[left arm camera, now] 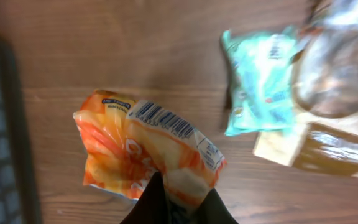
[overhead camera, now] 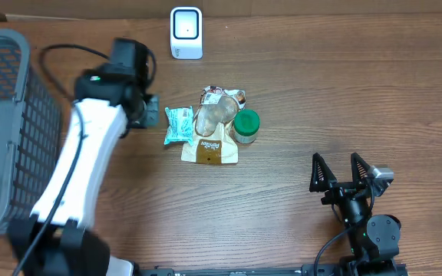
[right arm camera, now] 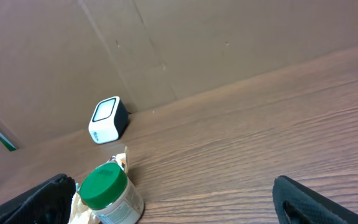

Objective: Scan the item barcode
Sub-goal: 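Set the orange tissue pack on the table left of the wipes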

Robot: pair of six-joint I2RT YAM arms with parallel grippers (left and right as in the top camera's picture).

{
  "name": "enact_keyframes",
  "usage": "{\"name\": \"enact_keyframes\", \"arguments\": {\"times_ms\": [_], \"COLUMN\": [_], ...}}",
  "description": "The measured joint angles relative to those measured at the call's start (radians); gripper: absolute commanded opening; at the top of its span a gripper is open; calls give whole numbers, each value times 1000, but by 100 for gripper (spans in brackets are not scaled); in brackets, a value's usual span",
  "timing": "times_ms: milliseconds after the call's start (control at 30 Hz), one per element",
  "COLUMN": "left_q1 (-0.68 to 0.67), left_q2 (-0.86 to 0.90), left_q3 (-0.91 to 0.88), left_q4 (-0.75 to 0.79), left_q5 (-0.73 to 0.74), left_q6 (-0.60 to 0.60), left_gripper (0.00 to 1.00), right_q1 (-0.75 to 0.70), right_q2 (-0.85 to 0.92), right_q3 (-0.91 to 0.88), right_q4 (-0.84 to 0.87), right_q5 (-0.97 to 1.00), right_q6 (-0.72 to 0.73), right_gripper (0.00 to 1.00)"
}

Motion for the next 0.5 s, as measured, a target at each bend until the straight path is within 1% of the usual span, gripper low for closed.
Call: {"name": "enact_keyframes", "arguments": {"times_ms": [167,333,367,400,467,500], "left_q1": [-2,-2,-2,-2,-2,-2], "left_q2": [119,204,216,221,226,226], "left_q3": [-96,-123,-124,-125,-125,-125], "left_q4": [87,118,122,125,132,136], "left_q5": [-34,-30,-24,-19,-8,1], "left_q6": [-68,-98,-100,-102,-105,-109], "left_gripper": [4,5,8,16,36,48], "right_q1": [0,0,0,0,0,0], "right_q2": [0,0,0,0,0,0], "right_q3": [0,0,0,0,0,0], "right_q4": [0,0,0,0,0,0], "right_q5": [0,0,0,0,0,0], "right_q6": [0,0,0,0,0,0], "right_gripper": [100,100,100,100,100,100]}}
